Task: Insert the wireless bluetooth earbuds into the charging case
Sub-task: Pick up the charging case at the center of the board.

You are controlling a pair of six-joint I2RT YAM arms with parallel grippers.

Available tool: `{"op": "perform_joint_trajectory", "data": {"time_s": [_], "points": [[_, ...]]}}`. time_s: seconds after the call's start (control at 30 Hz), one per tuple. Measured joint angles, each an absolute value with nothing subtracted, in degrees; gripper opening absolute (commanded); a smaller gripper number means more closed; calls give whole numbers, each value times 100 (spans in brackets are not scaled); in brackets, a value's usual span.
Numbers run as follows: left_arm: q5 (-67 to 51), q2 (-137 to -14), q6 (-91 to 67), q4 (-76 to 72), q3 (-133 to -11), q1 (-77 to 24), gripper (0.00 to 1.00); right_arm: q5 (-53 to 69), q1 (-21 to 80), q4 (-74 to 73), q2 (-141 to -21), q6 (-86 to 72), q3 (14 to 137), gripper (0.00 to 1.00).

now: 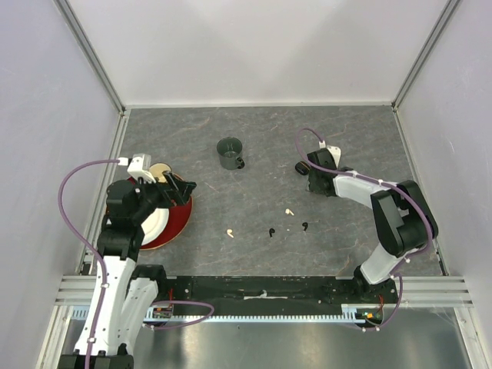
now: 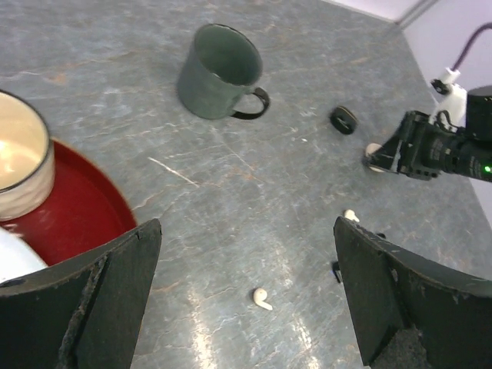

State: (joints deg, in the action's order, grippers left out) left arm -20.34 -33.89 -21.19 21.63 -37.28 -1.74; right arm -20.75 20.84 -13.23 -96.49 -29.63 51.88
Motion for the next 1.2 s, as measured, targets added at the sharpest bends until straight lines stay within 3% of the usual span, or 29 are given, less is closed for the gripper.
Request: {"op": "perform_joint_trajectory", "data": {"time_s": [0.07,0.37,0.67,0.93,1.2], "points": [[-2335,-3367,-2185,1806,-3511,-174,100,-1992,2086,-1398,-9494,-2873,5107,20],[-3487,-3680,-2204,1597,-3402,-174,100,-913,2263,-1525,-7723,-2150,5013,18],[-4871,-4228,-2414,1229,-3638,-176,100,69,3240,-1514,-6626,-1155,5164,1],[-5312,-5120,-2416,1448,-4532,-537,100,-242,4495,-1507,-6296,-82,5312,0],[-4958,-5940,-2418,1656,-5057,-2047,99,-740,5596,-1422,-6243,993,5312,0]]}}
